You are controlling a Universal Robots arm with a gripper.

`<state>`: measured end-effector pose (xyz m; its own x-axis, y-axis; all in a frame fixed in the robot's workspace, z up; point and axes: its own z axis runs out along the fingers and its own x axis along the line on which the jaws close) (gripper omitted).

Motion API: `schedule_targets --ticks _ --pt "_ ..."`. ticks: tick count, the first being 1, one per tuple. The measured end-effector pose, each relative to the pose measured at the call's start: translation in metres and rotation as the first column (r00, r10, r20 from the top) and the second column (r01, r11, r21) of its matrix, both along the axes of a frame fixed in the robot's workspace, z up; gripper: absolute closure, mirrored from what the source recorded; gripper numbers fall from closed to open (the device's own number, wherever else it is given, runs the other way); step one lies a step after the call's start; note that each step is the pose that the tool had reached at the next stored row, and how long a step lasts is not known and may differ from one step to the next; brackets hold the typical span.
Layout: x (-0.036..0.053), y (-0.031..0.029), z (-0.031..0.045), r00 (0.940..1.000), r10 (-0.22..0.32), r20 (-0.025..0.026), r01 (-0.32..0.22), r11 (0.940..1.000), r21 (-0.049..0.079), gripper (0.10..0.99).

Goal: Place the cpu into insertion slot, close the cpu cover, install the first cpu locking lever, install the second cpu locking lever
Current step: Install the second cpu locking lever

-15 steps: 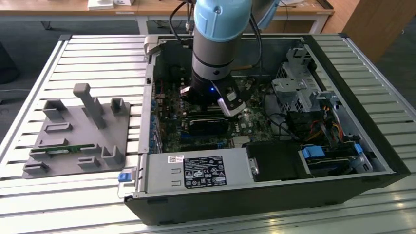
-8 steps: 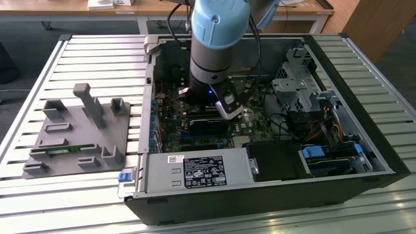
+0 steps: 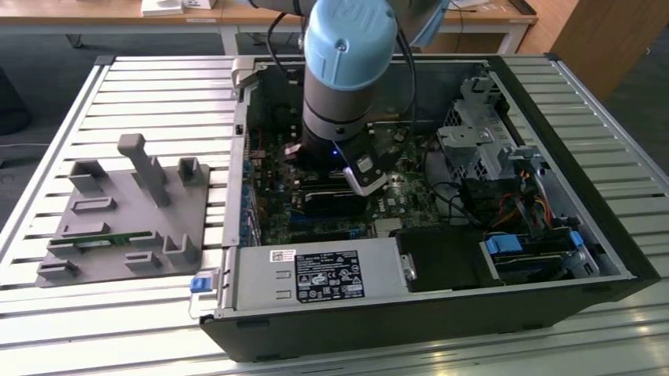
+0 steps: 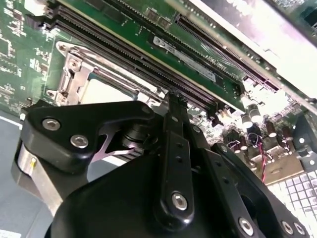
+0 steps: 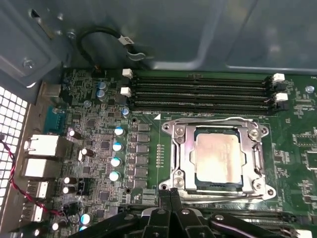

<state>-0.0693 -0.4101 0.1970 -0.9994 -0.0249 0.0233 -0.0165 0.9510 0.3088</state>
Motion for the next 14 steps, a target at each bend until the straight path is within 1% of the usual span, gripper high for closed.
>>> schedule_targets --ticks 4,7,8,12,14 --pt "-0.0012 0.0000 -0.0041 1.0000 0.000 0.0000 0.000 1.0000 0.004 0.980" --pt "-0.0017 -0.0002 -0.0056 1.0000 0.000 -0.0003 0.000 1.0000 0.005 0.980" --pt "-0.0019 -0.0002 -0.0059 1.0000 0.000 -0.0004 0.000 1.0000 0.008 0.980" --pt "-0.0028 0.0000 -0.0080 1.0000 0.000 0.0001 0.000 0.9996 0.027 0.980" --pt "-0.0040 0.0001 -0.0104 1.0000 0.000 0.0001 0.000 0.9996 0.030 0.980"
